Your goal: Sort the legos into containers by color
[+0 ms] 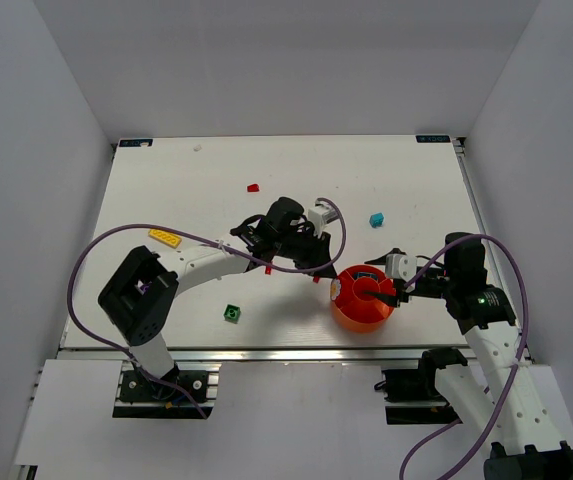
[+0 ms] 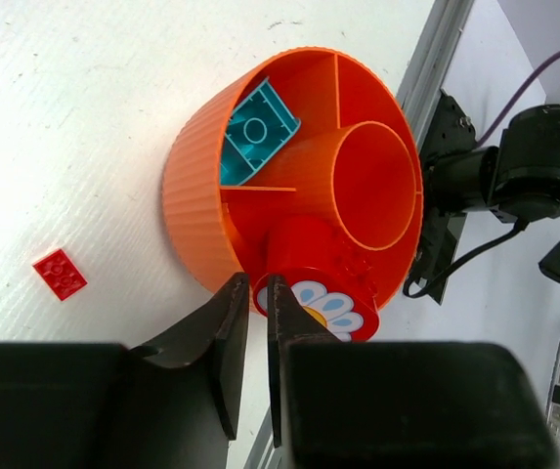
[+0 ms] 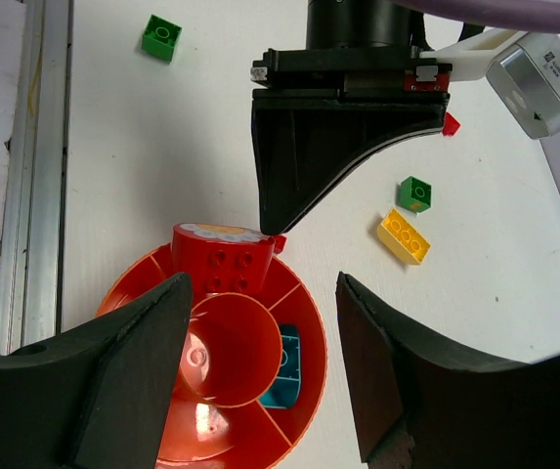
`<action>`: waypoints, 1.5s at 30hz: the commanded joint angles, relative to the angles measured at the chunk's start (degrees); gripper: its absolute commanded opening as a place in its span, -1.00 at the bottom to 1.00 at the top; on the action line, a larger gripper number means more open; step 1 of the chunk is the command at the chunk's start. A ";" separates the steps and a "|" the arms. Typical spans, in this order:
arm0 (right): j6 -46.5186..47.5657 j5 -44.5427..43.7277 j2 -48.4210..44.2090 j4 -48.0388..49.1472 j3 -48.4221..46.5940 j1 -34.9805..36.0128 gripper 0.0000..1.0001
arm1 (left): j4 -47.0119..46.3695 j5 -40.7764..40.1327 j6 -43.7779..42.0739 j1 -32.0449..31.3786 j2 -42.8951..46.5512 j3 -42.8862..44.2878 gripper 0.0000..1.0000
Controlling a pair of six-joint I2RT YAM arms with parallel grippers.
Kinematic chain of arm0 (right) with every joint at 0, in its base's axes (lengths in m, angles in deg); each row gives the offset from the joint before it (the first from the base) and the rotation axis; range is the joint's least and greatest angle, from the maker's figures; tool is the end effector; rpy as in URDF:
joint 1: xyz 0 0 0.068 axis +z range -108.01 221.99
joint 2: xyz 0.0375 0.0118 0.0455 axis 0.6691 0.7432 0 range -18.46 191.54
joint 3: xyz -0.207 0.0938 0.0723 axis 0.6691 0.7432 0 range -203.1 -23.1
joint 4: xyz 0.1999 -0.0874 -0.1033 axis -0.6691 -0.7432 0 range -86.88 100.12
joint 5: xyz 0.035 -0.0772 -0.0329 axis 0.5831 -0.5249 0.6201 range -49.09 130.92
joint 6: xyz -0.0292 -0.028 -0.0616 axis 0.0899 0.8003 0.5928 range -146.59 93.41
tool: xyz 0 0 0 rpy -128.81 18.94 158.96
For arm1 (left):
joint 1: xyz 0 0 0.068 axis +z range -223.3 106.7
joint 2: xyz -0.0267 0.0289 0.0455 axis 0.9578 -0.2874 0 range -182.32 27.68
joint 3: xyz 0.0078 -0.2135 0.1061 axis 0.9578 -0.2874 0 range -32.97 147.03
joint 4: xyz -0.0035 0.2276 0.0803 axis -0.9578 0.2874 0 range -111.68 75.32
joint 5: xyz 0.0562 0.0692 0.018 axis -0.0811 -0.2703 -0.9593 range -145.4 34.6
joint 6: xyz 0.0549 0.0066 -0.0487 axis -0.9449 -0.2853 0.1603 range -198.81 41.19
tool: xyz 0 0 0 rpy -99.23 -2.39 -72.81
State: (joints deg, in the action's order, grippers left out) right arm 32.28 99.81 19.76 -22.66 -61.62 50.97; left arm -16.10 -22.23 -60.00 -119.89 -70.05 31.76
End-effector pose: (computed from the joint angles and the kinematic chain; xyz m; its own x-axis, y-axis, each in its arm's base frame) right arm 0.1429 0.0758 0.2592 0.4055 -0.3836 -0.8297 -0.8645 0.1339 -0.4844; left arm 0.2290 -0.2913 0.1901 -0.6965 0.3436 -0.6300 0.7156 0.3965 -0.5750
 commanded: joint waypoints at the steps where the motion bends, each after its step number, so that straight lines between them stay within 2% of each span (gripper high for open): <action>1: -0.77 1.31 -0.07 1.57 0.29 -0.27 0.33 | 0.12 2.78 -1.23 -0.17 3.07 0.75 -0.52; 18: -1.22 1.49 0.02 2.10 0.38 -0.53 0.33 | 0.48 8.58 -2.37 -0.70 0.00 0.92 -0.55; 45: -1.48 1.84 0.02 2.28 0.99 -0.62 0.34 | -1.10 11.22 -1.93 -0.70 -2.72 0.92 -0.55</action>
State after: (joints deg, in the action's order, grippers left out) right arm 31.65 100.03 19.78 -21.76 -60.71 50.57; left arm -16.16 -13.11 -61.62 -120.30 -72.41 31.76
